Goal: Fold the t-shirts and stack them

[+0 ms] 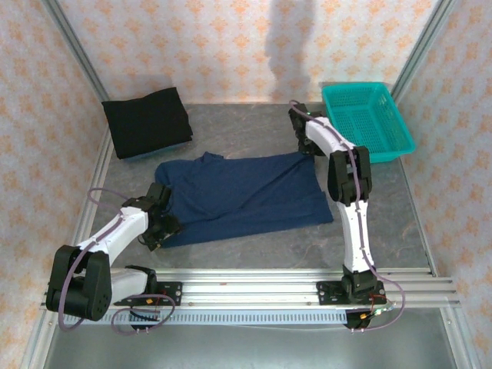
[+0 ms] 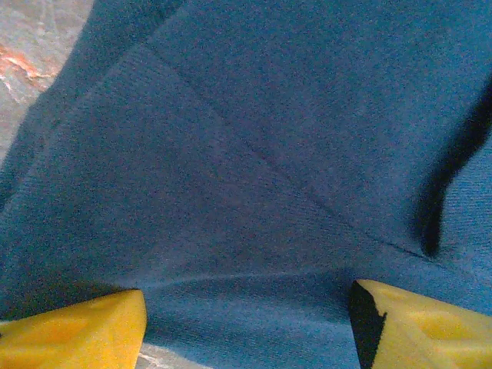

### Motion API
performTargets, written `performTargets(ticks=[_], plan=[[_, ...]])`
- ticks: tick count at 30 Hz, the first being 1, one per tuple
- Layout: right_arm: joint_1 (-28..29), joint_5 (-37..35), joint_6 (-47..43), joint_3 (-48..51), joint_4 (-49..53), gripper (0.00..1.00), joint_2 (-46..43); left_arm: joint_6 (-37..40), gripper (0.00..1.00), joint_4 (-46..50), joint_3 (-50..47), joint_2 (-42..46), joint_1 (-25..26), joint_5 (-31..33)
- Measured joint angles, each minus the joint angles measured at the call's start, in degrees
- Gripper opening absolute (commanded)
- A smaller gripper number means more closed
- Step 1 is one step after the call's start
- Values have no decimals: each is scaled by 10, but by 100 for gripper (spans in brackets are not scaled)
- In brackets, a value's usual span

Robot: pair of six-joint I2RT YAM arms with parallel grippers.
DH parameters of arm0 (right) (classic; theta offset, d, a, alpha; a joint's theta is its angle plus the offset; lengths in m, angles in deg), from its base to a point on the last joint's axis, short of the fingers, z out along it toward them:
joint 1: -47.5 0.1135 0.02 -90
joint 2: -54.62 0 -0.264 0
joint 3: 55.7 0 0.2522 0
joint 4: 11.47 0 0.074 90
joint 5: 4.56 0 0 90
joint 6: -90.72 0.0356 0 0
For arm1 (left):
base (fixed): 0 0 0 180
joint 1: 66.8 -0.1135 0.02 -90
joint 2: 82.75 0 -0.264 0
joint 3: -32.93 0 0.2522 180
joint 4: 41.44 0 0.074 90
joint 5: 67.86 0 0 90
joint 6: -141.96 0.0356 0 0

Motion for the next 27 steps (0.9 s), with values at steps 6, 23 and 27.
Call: performTargets(ticks=[6,23,27], plan=[[-23,-19,-2,-24,0,40,-5,0,71,2,0,0,0,1],[55,220,98,479,-136,45,-357,0,73,45,131,48,-2,1],[52,222,140,591,-153,44,-361,-4,74,71,144,48,-13,16]])
